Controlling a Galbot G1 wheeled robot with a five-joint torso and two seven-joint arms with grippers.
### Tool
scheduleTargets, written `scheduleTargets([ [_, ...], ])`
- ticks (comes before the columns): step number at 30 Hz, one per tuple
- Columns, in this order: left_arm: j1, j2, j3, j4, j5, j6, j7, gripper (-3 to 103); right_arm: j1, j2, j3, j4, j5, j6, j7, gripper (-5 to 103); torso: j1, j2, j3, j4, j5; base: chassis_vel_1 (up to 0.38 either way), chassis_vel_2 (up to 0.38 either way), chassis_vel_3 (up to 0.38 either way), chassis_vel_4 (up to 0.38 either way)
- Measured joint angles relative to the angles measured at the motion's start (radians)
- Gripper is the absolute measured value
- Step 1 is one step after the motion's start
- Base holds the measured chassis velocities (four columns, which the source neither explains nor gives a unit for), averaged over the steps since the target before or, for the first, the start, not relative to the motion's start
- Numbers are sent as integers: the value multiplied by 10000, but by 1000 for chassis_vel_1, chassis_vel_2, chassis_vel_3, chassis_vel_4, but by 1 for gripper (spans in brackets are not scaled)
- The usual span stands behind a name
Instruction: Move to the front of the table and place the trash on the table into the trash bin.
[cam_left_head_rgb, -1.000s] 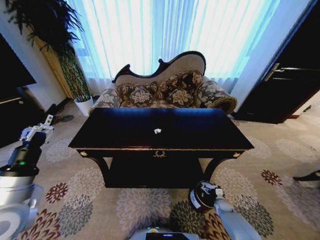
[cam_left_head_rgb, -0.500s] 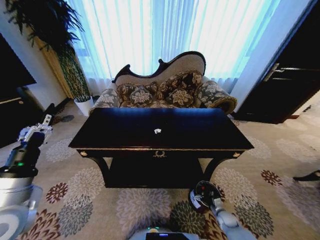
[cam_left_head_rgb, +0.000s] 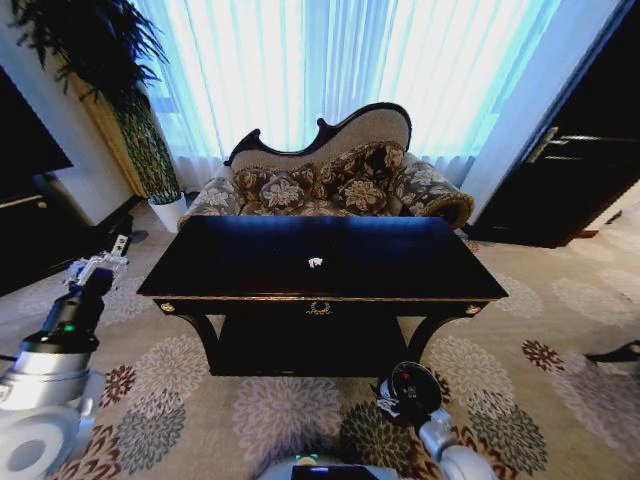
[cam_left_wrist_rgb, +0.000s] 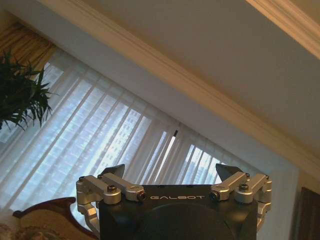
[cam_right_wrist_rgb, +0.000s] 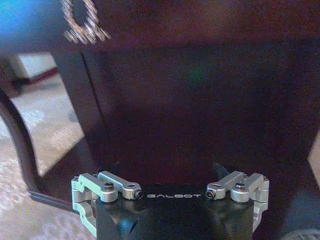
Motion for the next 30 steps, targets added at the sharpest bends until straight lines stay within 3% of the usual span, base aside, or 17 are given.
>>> scheduleTargets([
  [7, -4, 136, 15, -11, 91, 127, -273, 100, -1362, -599, 351, 2441, 319, -31, 677, 100, -1, 0, 1, -2, -1, 0, 0, 0, 0],
  [14, 98, 159, -249, -15, 9, 141, -343, 100, -1480, -970, 714, 4210, 904, -337, 1306, 100, 0, 0, 1, 0, -1, 0, 0, 0, 0],
  [22, 267, 114, -370, -15, -3, 177, -442, 100, 140, -1013, 1013, 5885, 2266, -1253, 3224, 100, 0, 0, 1, 1, 0, 0, 0, 0, 0],
  [30, 191, 75, -164, -14, 67, 274, -513, 100, 1130, -1191, 1266, 6352, 2794, -1751, 4218, 100, 0, 0, 1, -1, 0, 0, 0, 0, 0],
])
